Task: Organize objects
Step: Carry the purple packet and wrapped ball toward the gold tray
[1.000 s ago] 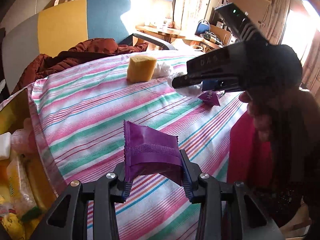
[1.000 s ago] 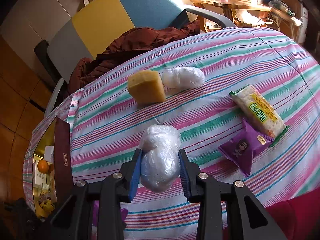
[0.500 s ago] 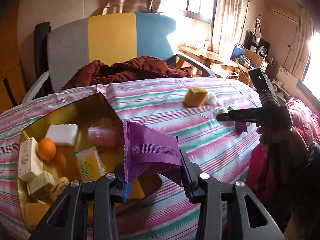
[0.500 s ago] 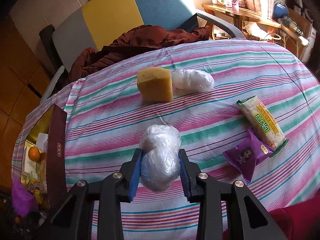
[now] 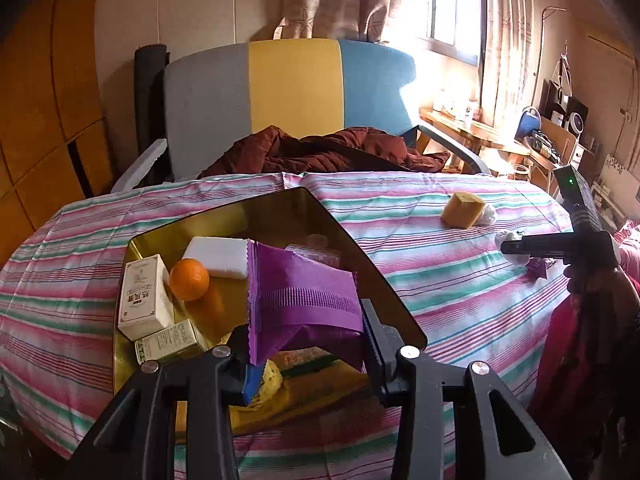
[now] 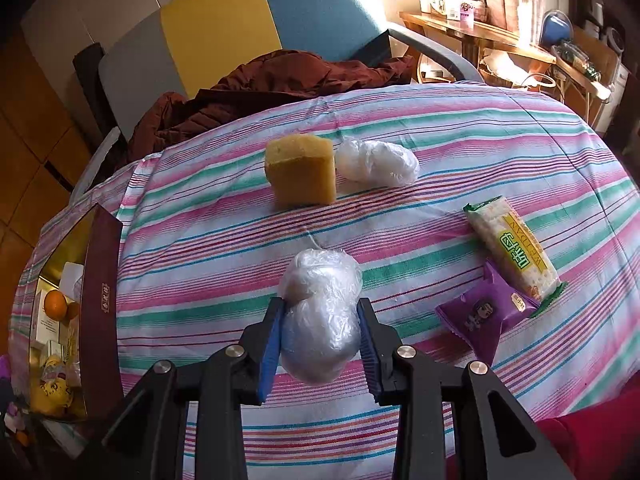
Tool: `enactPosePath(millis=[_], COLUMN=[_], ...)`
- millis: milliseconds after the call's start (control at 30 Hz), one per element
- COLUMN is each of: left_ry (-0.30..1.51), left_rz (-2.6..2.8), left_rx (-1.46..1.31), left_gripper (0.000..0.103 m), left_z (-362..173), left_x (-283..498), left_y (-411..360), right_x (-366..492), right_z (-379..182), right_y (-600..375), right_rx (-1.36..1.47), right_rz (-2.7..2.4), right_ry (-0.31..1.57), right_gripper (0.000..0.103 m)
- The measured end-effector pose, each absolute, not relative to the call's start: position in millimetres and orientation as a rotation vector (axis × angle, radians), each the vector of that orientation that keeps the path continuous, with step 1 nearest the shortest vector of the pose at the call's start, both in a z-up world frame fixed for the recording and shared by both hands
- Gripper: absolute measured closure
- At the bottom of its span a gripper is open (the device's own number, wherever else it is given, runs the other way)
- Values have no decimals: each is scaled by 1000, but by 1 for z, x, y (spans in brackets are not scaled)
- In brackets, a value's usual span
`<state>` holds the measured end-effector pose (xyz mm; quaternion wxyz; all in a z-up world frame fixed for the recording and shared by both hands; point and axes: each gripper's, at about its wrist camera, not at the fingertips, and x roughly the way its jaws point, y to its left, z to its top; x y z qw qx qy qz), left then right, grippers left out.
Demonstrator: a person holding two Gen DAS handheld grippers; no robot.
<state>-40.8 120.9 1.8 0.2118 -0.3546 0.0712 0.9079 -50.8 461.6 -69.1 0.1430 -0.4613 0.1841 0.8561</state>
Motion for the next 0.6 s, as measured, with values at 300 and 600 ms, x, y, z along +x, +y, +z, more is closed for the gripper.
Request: enactPosePath(millis=[300,600], left_ry=[157,45], left_rz=[2558,2571], left_rx=[-1026,-1070], left_gripper=[62,62], left_z=[-4,-4], left_x=[-42,-50], left_y=[95,64], right_x=[-53,-56], right_z=[-69,-73], right_y=[447,440], right_rx=[-1354,-1395], right_rz=[2513,2505], right_ry=[453,397], right_gripper=[67,67])
